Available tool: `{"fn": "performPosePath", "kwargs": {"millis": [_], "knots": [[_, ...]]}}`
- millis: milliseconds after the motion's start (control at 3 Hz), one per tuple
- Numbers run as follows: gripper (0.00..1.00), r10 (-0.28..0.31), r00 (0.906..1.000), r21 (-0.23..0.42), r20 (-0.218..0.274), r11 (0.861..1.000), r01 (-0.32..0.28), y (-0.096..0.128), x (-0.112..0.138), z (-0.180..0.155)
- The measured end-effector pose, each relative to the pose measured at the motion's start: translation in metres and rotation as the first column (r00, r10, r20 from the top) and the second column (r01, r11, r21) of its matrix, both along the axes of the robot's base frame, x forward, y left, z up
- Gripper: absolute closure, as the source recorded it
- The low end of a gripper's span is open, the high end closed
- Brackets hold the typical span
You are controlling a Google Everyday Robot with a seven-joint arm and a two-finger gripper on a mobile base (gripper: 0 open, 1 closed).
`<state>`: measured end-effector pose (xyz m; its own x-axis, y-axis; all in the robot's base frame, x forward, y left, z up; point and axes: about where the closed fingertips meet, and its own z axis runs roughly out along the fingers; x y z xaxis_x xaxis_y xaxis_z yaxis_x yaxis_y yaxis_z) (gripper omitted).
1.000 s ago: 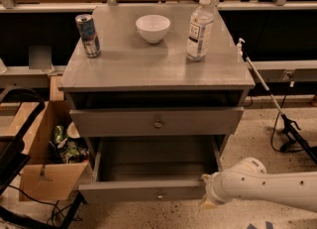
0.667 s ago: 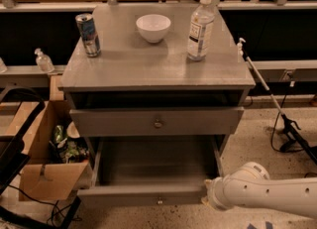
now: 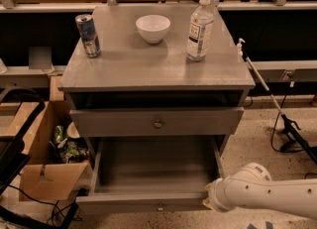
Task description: Open middle drawer
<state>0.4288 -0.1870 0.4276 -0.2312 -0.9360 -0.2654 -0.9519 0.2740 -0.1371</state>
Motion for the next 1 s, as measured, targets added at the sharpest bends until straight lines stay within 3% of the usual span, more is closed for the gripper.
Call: {"fn": "performPosePath", "kwargs": {"millis": [1000], "knots": [[1.0, -0.014, 0.9998, -0.014, 0.015, 1.0, 0.014, -0.0021, -0.018, 0.0143]]}}
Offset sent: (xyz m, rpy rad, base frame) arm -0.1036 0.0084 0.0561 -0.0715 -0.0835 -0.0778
